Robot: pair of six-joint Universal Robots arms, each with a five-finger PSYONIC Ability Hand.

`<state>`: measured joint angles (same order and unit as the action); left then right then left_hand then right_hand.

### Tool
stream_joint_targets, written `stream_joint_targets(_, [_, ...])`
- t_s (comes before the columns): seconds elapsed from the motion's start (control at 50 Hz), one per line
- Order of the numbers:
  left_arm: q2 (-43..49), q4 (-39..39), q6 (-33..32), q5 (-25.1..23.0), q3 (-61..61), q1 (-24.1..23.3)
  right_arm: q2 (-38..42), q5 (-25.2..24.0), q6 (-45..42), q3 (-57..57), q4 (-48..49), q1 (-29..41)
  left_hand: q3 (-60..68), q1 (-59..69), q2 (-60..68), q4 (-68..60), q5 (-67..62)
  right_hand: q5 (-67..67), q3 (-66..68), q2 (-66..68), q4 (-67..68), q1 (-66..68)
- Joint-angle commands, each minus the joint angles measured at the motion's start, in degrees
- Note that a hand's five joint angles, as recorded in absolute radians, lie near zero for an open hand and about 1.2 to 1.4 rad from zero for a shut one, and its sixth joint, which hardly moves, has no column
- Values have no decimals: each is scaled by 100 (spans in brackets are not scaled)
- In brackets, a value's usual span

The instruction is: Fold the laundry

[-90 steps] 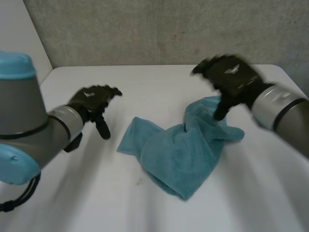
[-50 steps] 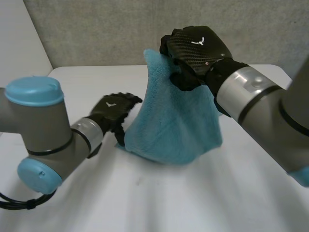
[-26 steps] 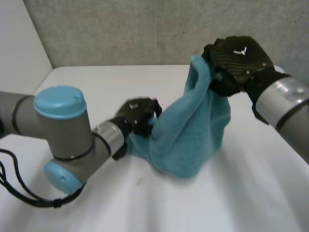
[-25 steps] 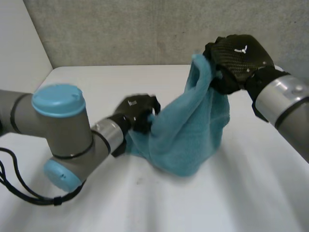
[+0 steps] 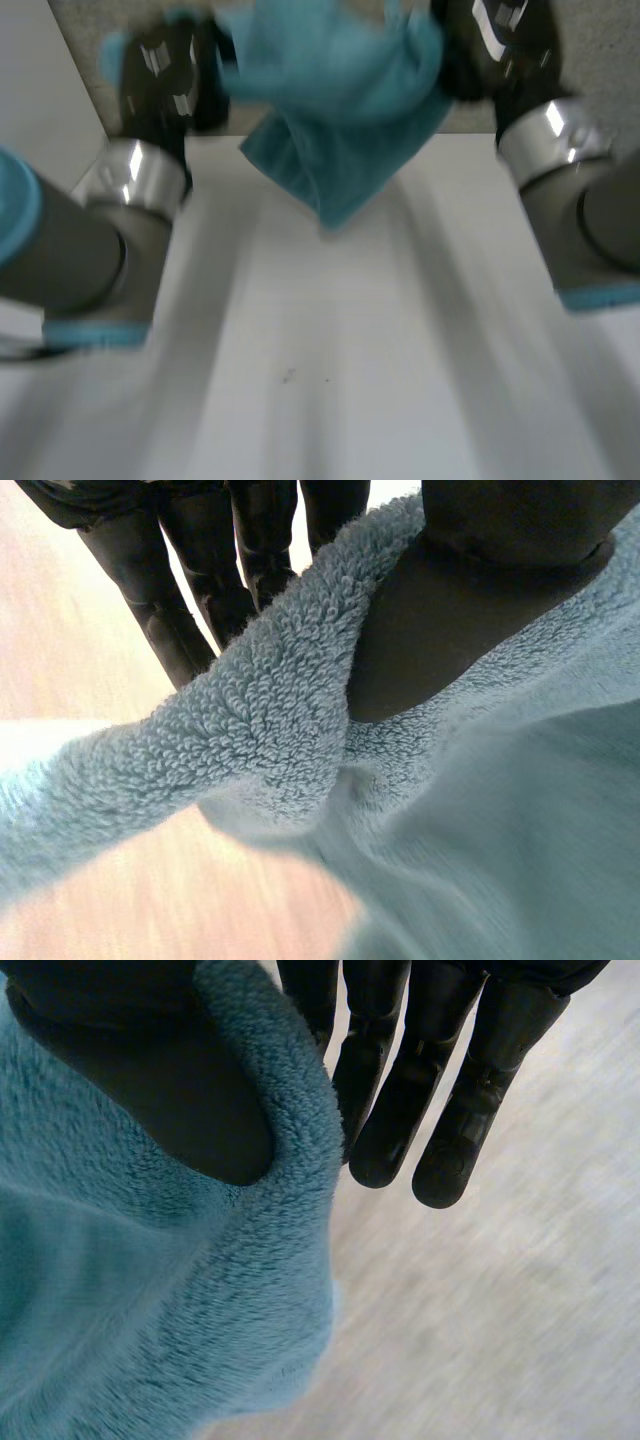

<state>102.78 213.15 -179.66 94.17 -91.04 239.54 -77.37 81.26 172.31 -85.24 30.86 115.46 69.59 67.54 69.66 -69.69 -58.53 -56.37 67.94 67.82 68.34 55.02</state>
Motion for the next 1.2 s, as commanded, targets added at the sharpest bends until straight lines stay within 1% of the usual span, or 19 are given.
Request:
stream_joint_targets(0.02, [14, -1083, 80, 5, -1346, -179, 29, -391, -549, -854, -1188, -50, 1041, 1246, 1034, -1031, -1147, -1363, 1206, 1218, 1166, 2498])
stream_joint_targets(0.04, [14, -1414, 89, 14, -1511, -258, 99, -383, -767, -924, -1518, -67, 1041, 1246, 1034, -1031, -1147, -1363, 1206, 1218, 1166, 2498])
stream_joint_targets(0.06, [14, -1417, 89, 14, -1513, -259, 178, -382, -1013, -976, -1774, -85, 1041, 1246, 1034, -1031, -1147, -1363, 1206, 1218, 1166, 2498])
stream_joint_targets(0.1, [6, -2116, 98, 14, -1749, -346, 231, -374, -1233, -1021, -1985, -102, 977, 1182, 970, -966, -1082, -1363, 1206, 1218, 1166, 2498])
stream_joint_targets(0.12, [6, -2120, 98, 14, -1750, -346, 231, -374, -1235, -1021, -1987, -103, 976, 1181, 969, -966, -1082, -1363, 1206, 1218, 1166, 2498])
stream_joint_targets(0.16, [-21, -2785, 98, 5, -1864, -381, 249, -400, -1550, -1117, -2215, -120, -229, -24, -236, 239, 123, -1363, 1206, 1218, 1166, 2498])
stream_joint_targets(0.22, [-56, -3078, 98, -12, -1856, -434, 249, -418, -1622, -1179, -2216, -120, -891, -686, -898, 901, 785, -1363, 1206, 1218, 1166, 2498])
stream_joint_targets(0.26, [-152, -3481, 72, -65, -1760, -644, 249, -409, -1630, -1188, -2207, -120, -2247, -2043, -2254, 2258, 2142, -1363, 1206, 1218, 1166, 2498])
stream_joint_targets(0.34, [-320, -3632, 63, -65, -1496, -812, 249, -418, -1622, -1206, -2216, -111, -3296, -3092, -3303, 3307, 3191, -1363, 1206, 1218, 1166, 2498])
stream_joint_targets(0.36, [-415, -3632, 45, -74, -1330, -821, 258, -426, -1630, -1223, -2207, -94, -4196, -3991, -4202, 4206, 4090, -1363, 1206, 1218, 1166, 2498])
stream_joint_targets(0.38, [-416, -3632, 45, -74, -1329, -821, 266, -426, -1648, -1267, -2190, -85, -4205, -4000, -4211, 4215, 4099, -1363, 1206, 1218, 1166, 2498])
stream_joint_targets(0.42, [-513, -3632, -16, -74, -918, -751, 275, -435, -1657, -1302, -2172, -85, -5746, -5542, -5753, 5757, 5641, -1363, 1206, 1218, 1166, 2498])
stream_joint_targets(0.56, [-276, -3632, -43, -100, 43, -241, 293, -426, -1683, -1390, -2049, -94, -5786, -5581, -5793, 5796, 5680, -1363, 1206, 1218, 1166, 2498])
stream_joint_targets(0.64, [434, -3719, -43, -345, 568, -74, 293, -418, -1683, -1408, -2040, -111, -5518, -5313, -5524, 5528, 5412, -1363, 1206, 1218, 1166, 2498])
stream_joint_targets(0.7, [873, -3763, -52, -644, 754, -57, 293, -418, -1683, -1434, -2032, -103, -5267, -5062, -5273, 5277, 5161, -1363, 1206, 1218, 1166, 2498])
stream_joint_targets(0.8, [1236, -3755, -148, -821, 842, -56, 293, -418, -1692, -1443, -2031, -111, -4911, -4707, -4918, 4922, 4806, -1363, 1206, 1218, 1166, 2498])
stream_joint_targets(0.84, [1542, -3755, -550, -935, 912, -56, 293, -418, -1692, -1443, -2031, -111, -4241, -4036, -4247, 4251, 4135, -1363, 1206, 1218, 1166, 2498])
stream_joint_targets(0.9, [1771, -3764, -955, -1014, 921, -56, 293, -418, -1692, -1452, -2040, -111, -4238, -4034, -4245, 4249, 4133, -1363, 1206, 1218, 1166, 2498])
stream_joint_targets(1.2, [2027, -3764, -1194, -1032, 886, -127, 284, -409, -1718, -1469, -2023, -103, -4221, -4017, -4228, 4232, 4116, -1363, 1206, 1218, 1166, 2498])
